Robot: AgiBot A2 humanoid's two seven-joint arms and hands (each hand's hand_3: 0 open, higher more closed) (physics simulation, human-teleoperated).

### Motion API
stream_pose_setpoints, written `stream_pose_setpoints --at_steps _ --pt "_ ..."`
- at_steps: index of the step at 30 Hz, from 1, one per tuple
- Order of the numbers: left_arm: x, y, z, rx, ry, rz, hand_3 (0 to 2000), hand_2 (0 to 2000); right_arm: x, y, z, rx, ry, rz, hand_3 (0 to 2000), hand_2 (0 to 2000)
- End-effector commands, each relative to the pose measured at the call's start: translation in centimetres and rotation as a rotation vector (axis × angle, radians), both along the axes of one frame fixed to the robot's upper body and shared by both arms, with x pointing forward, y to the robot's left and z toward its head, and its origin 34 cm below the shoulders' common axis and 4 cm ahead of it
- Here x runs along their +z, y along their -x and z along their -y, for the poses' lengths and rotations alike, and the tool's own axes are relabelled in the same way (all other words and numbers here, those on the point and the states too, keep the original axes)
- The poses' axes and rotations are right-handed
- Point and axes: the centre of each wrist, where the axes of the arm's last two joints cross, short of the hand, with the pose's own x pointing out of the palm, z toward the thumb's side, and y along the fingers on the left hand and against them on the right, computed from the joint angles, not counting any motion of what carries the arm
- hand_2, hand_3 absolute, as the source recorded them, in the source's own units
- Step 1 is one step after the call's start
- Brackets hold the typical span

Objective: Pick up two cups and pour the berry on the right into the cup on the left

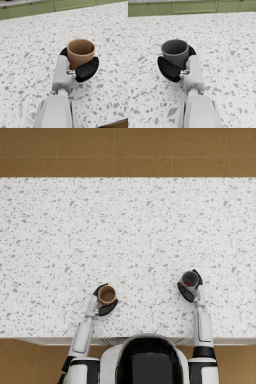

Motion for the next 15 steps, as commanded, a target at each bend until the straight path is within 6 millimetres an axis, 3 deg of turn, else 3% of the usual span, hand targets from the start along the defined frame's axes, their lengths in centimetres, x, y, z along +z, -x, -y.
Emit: stream_pose_setpoints --at_steps 1,3,6,10,13,14,15 --pt "0.5 -0.3 0.0 0.004 0.007 0.023 1280 2000 0.8 -0.2 -0.2 0.017 -0.003 0.031 1280 2000" --pt "0.8 -0.3 0.3 0.003 0.015 0.037 1280 2000 1.4 -0.2 -0.3 0.012 -0.004 0.059 1280 2000" --pt "3.4 -0.7 1.8 -0.025 0.056 0.14 1280 2000 4.5 0.0 -1.4 0.054 -0.004 0.178 1280 2000" --pt "5.5 -2.0 4.0 -0.063 0.118 0.223 1280 2000 7.8 -0.2 -3.6 0.143 -0.012 0.306 1280 2000" --pt "7.0 -3.4 5.5 -0.075 0.169 0.282 1280 2000 9.7 -0.7 -4.8 0.187 -0.024 0.381 1280 2000" --pt "7.8 -5.2 7.0 -0.075 0.224 0.307 1280 2000 11.7 -1.6 -5.5 0.206 -0.032 0.458 1280 2000" --pt "7.8 -5.5 7.3 -0.08 0.199 0.313 1280 2000 12.1 -1.9 -5.6 0.205 -0.004 0.471 1280 2000"
